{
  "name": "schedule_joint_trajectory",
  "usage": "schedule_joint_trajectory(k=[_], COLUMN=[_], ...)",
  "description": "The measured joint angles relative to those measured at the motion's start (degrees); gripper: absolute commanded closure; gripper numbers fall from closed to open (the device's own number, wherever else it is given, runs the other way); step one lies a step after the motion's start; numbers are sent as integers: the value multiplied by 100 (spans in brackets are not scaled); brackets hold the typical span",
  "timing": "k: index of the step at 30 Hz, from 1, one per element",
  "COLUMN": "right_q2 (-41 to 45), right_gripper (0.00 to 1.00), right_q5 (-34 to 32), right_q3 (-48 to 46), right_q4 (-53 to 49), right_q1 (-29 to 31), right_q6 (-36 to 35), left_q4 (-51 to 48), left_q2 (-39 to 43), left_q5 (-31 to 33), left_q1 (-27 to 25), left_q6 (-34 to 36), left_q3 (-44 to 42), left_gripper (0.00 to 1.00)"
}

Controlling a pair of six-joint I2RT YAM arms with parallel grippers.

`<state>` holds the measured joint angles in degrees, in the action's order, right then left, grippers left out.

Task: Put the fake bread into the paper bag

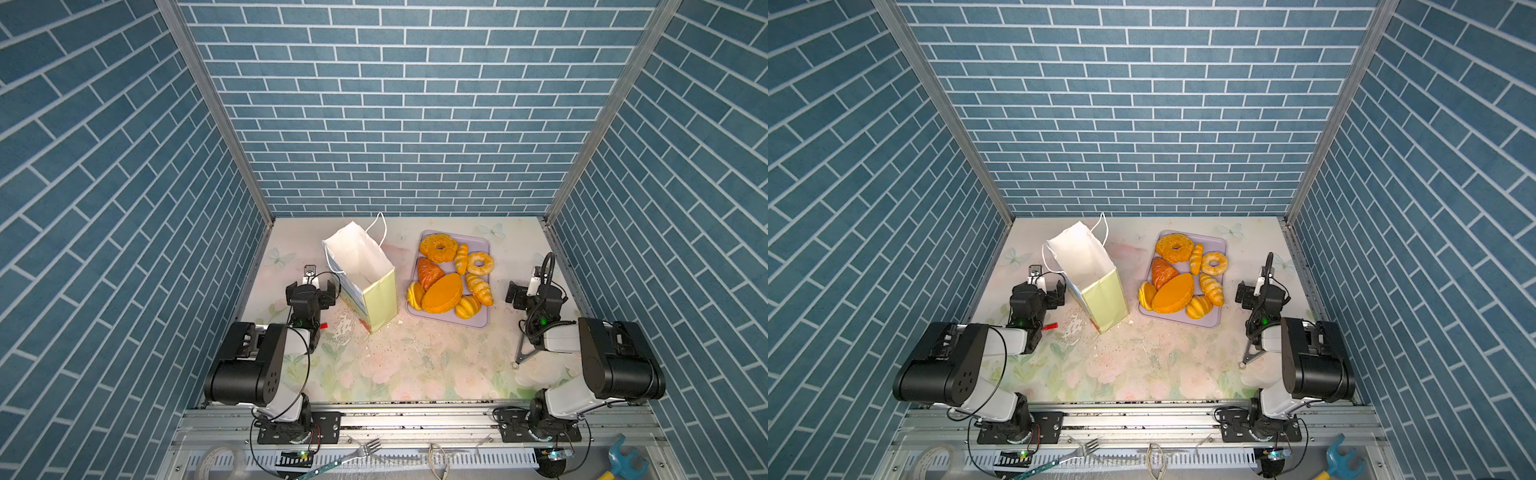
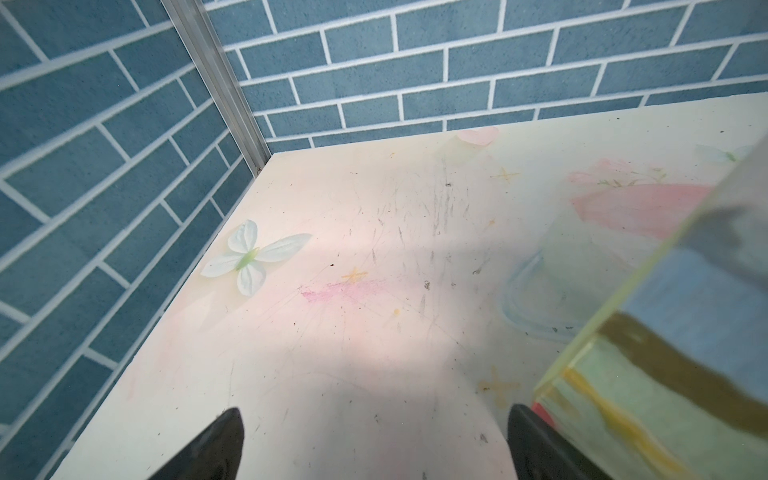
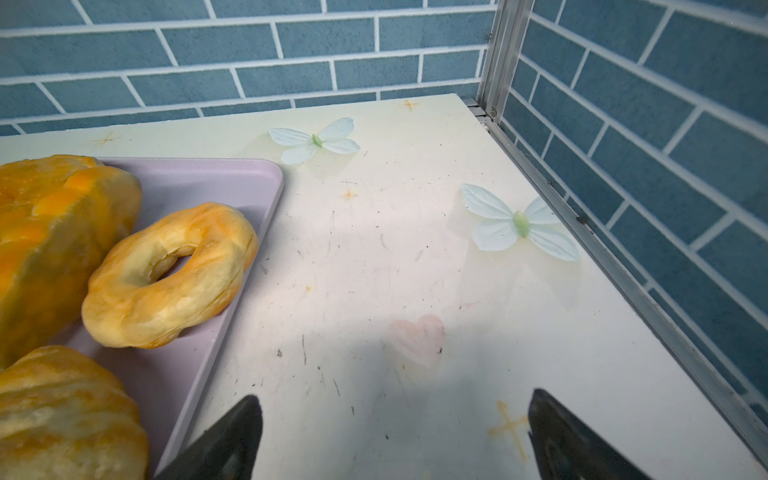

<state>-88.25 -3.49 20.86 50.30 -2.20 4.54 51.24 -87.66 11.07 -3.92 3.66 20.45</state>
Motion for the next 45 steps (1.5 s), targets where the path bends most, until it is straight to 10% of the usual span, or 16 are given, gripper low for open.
schedule_joint_trajectory(k=[22,33,45], right_q2=[1134,2260,2044], right_gripper=[2,7,13], right_q5=[-341,-15,861], right_q3=[-13,1425,3482], right_q4=[-562,-3163,-6109], right_q1=[0,7,376], right_q6=[11,151,160], left_q4=[-326,-3211,-6301], left_q2=[638,2304,3018], left_q5=[610,1311,343], left_q1=[4,31,31], left_q6=[-258,-896,-1694], left_q3=[-9,1368,3362], left_gripper=[2,1,8])
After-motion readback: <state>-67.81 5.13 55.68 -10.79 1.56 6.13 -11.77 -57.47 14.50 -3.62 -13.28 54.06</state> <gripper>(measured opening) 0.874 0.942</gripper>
